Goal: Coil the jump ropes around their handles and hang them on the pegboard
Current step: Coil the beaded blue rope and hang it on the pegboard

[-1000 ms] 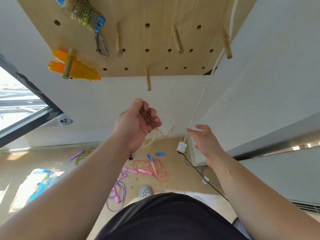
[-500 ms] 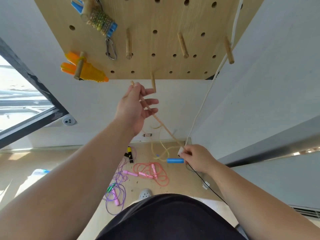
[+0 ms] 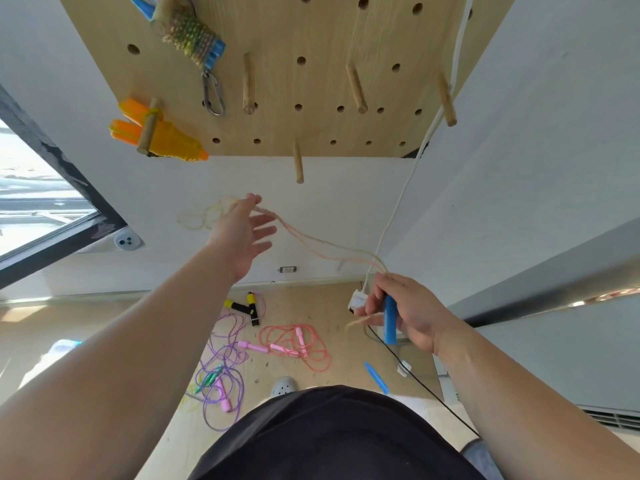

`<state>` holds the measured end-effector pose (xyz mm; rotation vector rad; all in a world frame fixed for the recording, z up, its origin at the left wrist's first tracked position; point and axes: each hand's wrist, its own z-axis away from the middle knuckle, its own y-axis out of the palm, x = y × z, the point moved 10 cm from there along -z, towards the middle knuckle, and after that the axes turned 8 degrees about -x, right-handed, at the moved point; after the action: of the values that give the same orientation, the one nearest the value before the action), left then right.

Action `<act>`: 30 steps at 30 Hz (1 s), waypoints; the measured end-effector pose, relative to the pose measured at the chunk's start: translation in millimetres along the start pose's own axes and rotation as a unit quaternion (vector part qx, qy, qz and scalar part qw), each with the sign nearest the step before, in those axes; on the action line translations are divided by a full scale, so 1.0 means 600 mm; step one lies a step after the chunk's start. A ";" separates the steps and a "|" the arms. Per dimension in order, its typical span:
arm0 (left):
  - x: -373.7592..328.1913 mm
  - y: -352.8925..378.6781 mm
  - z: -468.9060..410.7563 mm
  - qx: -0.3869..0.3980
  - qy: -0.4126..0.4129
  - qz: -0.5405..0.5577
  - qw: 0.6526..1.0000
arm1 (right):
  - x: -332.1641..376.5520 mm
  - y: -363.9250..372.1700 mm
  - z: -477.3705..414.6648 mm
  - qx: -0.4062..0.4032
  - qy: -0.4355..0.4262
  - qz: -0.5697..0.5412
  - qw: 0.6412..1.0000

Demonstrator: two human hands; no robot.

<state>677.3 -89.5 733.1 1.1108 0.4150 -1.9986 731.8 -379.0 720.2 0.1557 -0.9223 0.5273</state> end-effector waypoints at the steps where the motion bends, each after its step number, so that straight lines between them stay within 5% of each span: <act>1: 0.020 0.006 0.002 0.024 -0.029 -0.020 0.999 | 0.015 0.013 0.003 0.011 0.004 -0.048 0.999; 5: 0.139 0.063 0.053 0.187 -0.096 -0.146 0.967 | 0.075 0.063 0.011 0.047 0.005 -0.193 0.980; 8: 0.190 0.128 0.146 0.376 -0.034 -0.221 0.899 | 0.106 0.081 0.006 0.057 0.001 -0.273 0.960; 10: 0.222 0.137 0.169 0.406 0.009 -0.301 0.863 | 0.116 0.067 -0.005 0.034 -0.003 -0.303 0.952; 15: 0.287 0.060 0.109 0.301 0.039 -0.468 0.830 | 0.120 -0.016 -0.031 -0.077 0.008 -0.411 0.908; 21: 0.320 -0.101 0.040 0.085 -0.019 -0.497 0.863 | 0.120 -0.075 -0.061 -0.127 -0.001 -0.495 0.859; 30: 0.278 -0.174 -0.006 -0.046 0.006 -0.485 0.873 | 0.053 -0.122 -0.082 -0.191 0.028 -0.523 0.830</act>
<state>549.1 -102.1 584.7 0.9224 1.2520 -2.7668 818.8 -413.4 722.6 0.2519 -0.7301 -0.6752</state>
